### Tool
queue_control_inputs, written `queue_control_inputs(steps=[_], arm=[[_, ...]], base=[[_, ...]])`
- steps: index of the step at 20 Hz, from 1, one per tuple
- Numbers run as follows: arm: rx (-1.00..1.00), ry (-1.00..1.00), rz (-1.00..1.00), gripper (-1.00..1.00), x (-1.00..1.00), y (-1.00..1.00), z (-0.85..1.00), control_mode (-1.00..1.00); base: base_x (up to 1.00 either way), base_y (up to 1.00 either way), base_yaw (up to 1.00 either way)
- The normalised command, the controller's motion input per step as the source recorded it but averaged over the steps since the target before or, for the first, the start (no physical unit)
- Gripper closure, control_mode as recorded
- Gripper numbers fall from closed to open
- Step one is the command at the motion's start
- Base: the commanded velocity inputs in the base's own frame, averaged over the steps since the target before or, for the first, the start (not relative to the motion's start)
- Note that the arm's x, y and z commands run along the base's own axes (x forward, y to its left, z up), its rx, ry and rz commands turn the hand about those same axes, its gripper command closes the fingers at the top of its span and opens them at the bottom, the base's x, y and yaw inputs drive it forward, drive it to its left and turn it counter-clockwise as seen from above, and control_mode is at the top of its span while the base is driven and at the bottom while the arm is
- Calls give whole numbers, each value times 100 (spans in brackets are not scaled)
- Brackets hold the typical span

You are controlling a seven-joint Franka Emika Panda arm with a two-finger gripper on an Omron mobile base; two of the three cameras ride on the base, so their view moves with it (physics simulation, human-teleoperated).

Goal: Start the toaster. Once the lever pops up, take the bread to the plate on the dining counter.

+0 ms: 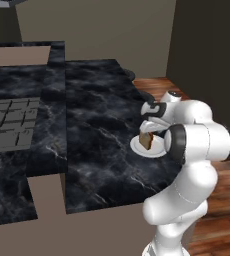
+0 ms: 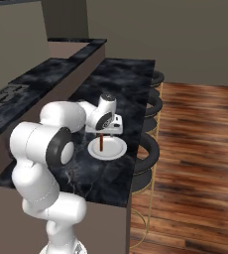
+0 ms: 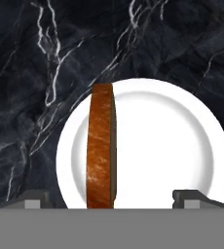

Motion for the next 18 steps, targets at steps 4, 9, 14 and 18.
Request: queue_control_inputs(steps=[4,9,14,18], arm=[[0,-5,0,-100,-13,0,33,-100],[-2,-7,0,-100,-50,6,43,-100],[-7,-14,0,-100,-88,20,43,-100],[-8,-8,0,-100,-95,19,52,-100]], base=[[0,0,0],[0,0,0],[0,0,0],[0,0,0]])
